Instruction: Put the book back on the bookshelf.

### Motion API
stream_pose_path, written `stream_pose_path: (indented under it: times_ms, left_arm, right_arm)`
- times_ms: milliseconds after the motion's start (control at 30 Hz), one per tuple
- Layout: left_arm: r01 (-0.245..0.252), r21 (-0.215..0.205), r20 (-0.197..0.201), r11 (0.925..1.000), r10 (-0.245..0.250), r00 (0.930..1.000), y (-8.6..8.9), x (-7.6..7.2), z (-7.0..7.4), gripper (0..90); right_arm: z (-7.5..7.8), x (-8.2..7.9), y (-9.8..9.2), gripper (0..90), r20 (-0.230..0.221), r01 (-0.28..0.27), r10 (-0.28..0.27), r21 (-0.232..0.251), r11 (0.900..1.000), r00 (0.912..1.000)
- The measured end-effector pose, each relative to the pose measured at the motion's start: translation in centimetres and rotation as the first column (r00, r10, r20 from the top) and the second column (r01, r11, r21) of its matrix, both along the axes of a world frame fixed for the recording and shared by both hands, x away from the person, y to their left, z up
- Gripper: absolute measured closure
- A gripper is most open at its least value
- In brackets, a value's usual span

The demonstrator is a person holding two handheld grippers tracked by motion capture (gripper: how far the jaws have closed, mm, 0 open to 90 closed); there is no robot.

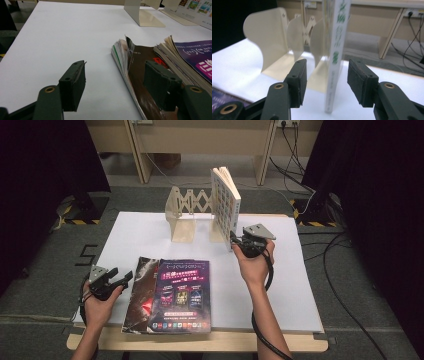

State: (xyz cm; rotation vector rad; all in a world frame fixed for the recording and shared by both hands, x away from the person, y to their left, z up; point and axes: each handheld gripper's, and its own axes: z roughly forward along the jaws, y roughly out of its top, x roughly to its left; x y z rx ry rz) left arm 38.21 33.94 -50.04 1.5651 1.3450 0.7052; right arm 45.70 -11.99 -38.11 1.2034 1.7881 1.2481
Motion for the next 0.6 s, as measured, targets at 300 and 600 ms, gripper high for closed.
stream_pose_path:
  times_ms: [300,600]
  left_arm:
    - [-0.003,-0.011,0.013,0.9999,0.003,0.9999,0.1,-0.1,0.0,32.8]
    - [-0.001,0.006,0.020,1.0000,0.001,0.9998,-0.1,-0.2,0.0,36.7]
  right_arm:
    - [-4.7,-2.0,1.8,53.4,-0.124,-0.086,0.085,0.000,0.996,0.9886]
    - [-8.0,-2.8,3.4,53.9,-0.204,-0.136,0.133,-0.001,0.991,0.9699]
